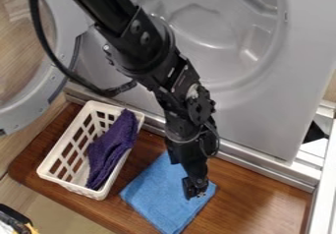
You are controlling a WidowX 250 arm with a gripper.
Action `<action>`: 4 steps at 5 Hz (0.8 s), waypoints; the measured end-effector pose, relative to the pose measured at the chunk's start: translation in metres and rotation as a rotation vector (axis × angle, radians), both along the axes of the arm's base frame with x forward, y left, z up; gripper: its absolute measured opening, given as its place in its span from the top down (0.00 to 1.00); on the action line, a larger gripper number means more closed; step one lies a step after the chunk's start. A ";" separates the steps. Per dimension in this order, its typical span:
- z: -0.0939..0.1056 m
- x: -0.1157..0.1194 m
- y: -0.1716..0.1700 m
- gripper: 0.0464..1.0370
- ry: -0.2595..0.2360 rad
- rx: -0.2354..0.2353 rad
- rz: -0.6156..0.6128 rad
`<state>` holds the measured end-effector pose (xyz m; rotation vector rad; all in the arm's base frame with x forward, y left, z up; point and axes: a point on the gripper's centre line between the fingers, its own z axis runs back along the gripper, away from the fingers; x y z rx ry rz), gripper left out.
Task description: Put the purple cloth beside the blue cloth on the table
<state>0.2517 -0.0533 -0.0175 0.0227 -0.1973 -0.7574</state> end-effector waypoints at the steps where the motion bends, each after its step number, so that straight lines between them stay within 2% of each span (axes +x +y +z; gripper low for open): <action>1: -0.004 -0.003 0.001 0.04 0.018 0.003 0.005; 2: 0.004 -0.002 0.002 0.04 0.000 0.010 0.010; 4: 0.040 0.000 0.014 0.04 -0.085 0.005 0.060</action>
